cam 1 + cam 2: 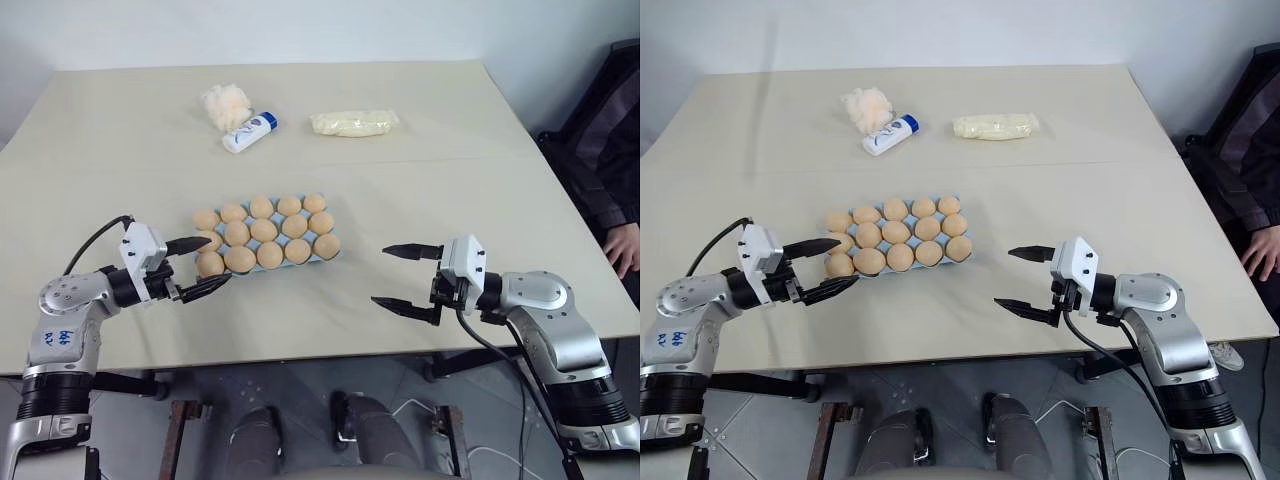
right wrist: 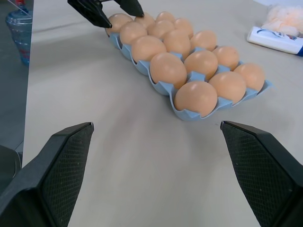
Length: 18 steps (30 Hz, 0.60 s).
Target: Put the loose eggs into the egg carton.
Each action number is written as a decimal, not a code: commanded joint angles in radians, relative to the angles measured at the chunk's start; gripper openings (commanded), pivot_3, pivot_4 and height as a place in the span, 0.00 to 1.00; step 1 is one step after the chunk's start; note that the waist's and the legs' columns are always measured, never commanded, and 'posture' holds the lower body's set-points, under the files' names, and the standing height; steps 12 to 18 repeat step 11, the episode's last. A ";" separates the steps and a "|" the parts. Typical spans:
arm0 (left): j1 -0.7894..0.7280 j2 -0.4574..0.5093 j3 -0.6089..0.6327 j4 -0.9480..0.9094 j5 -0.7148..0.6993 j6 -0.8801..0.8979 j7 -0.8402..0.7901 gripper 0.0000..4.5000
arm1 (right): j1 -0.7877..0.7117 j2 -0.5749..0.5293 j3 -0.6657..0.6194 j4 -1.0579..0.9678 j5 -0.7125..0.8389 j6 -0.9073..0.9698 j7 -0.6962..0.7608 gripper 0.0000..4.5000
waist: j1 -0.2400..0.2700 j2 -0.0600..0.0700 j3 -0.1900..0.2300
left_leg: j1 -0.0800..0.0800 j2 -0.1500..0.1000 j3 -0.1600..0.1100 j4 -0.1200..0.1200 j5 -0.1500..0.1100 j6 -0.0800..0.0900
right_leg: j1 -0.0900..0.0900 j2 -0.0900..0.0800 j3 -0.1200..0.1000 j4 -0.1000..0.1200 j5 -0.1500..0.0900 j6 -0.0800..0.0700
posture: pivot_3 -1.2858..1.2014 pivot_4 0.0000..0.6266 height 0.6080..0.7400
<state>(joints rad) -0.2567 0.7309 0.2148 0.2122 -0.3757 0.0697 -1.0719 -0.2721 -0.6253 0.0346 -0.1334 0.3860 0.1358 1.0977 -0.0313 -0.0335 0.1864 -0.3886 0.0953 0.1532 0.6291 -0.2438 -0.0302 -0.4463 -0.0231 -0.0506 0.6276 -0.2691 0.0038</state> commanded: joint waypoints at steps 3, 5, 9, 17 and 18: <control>0.085 0.092 0.096 -0.024 -0.001 -0.070 -0.026 0.95 | -0.004 -0.017 -0.033 -0.005 0.015 -0.007 0.005 1.00 | 0.000 0.000 0.000 | 0.000 0.002 0.000 -0.001 0.000 0.000 | 0.000 0.000 0.000 0.000 -0.001 -0.001 | 0.52 0.24 1.00; 0.121 0.117 0.124 -0.019 0.008 -0.095 -0.030 0.95 | 0.000 -0.023 -0.039 0.000 0.012 -0.010 0.004 1.00 | 0.001 0.000 0.000 | 0.000 0.002 0.000 -0.001 -0.001 -0.001 | -0.001 0.000 0.000 0.000 -0.001 -0.001 | 0.52 0.24 1.00; 0.187 0.146 0.179 0.014 0.004 -0.120 -0.026 0.95 | 0.001 -0.023 -0.055 0.015 0.012 -0.017 -0.012 1.00 | 0.001 0.000 0.000 | 0.000 0.003 0.000 -0.001 -0.002 -0.004 | -0.001 -0.001 0.000 -0.001 -0.001 -0.001 | 0.52 0.24 1.00; 0.211 0.136 0.189 0.010 -0.003 -0.129 -0.020 0.95 | 0.001 -0.023 -0.060 0.024 0.010 -0.025 -0.013 1.00 | 0.001 0.000 0.000 | 0.000 0.003 0.000 -0.001 -0.003 -0.004 | -0.001 -0.001 0.000 -0.002 -0.001 -0.001 | 0.52 0.24 1.00; 0.211 0.136 0.189 0.010 -0.003 -0.129 -0.020 0.95 | 0.001 -0.023 -0.060 0.024 0.010 -0.025 -0.013 1.00 | 0.001 0.000 0.000 | 0.000 0.003 0.000 -0.001 -0.003 -0.004 | -0.001 -0.001 0.000 -0.002 -0.001 -0.001 | 0.52 0.24 1.00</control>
